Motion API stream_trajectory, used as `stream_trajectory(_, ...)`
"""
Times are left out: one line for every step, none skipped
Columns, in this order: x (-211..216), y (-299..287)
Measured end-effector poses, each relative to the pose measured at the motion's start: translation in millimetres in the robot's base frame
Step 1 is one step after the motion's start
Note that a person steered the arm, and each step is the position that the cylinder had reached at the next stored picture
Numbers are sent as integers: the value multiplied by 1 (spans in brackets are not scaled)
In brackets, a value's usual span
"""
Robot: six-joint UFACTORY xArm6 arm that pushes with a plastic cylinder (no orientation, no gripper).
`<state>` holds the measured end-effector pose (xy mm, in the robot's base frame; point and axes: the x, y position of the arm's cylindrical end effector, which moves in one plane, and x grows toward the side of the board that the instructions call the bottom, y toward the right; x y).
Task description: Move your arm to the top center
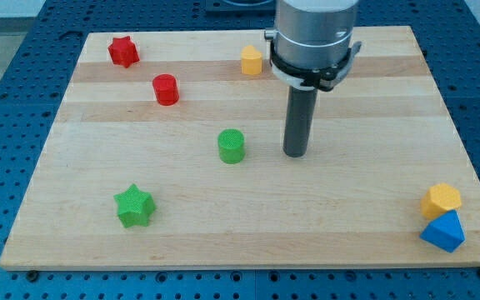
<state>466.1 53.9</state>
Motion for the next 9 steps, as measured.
stream_trajectory(-23, -10)
stream_trajectory(-49, -10)
stream_trajectory(-71, -29)
stream_trajectory(-83, -46)
stream_trajectory(-97, -54)
stream_trajectory(-113, -56)
stream_trajectory(-121, -68)
stream_trajectory(-121, -85)
stream_trajectory(-126, -106)
